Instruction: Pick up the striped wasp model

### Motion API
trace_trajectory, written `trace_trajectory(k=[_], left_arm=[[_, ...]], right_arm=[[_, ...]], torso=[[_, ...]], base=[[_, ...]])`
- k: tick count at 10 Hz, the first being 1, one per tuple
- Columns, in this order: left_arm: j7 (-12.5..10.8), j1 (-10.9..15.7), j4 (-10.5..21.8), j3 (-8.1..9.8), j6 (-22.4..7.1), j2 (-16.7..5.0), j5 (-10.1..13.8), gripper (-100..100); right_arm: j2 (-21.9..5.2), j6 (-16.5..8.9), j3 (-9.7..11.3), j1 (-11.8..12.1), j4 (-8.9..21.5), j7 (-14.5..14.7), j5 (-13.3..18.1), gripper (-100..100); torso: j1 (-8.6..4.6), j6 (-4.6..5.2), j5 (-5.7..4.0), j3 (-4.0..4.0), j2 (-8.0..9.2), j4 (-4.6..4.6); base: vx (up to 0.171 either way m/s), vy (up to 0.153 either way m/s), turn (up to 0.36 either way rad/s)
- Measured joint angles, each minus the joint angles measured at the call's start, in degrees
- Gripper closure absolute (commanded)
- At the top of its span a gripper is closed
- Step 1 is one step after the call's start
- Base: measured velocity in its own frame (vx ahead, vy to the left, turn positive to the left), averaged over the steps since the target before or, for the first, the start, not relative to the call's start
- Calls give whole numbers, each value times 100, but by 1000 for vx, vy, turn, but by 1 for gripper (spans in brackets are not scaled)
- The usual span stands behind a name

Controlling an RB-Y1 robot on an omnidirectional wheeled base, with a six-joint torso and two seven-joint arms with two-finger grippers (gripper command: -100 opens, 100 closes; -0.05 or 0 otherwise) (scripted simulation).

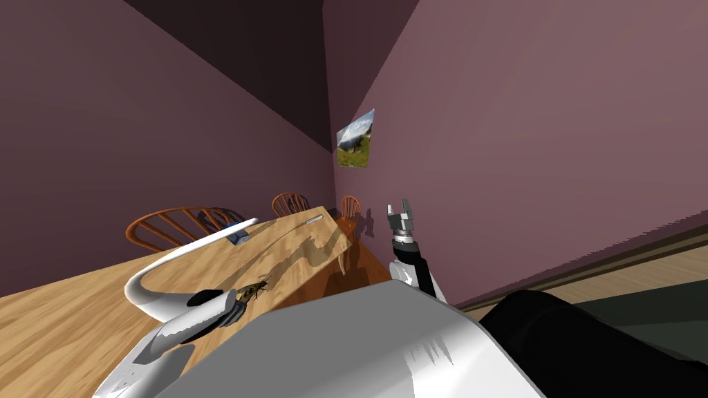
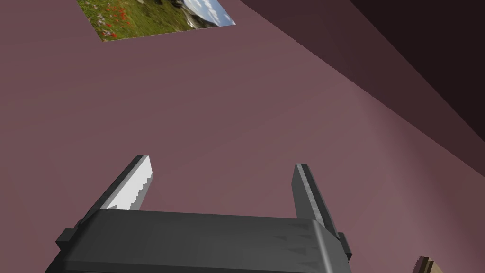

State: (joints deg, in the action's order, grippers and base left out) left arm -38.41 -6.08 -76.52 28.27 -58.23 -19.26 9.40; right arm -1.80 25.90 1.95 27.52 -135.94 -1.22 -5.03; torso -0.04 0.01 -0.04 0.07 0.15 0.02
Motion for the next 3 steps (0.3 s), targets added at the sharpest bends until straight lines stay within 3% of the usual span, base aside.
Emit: trace_trajectory(k=[2,3], left_arm=[[-38,-13,-159,14,-181,-41,19,100],[-40,-14,-168,14,-201,-43,20,0]], right_arm=[[0,0,0,0,0,0,0,0],[0,0,0,0,0,0,0,0]], torso=[[-7,-3,-1,4,7,1],[-1,-4,1,1,2,0]], base=[[-29,-20,-14],[0,0,0]])
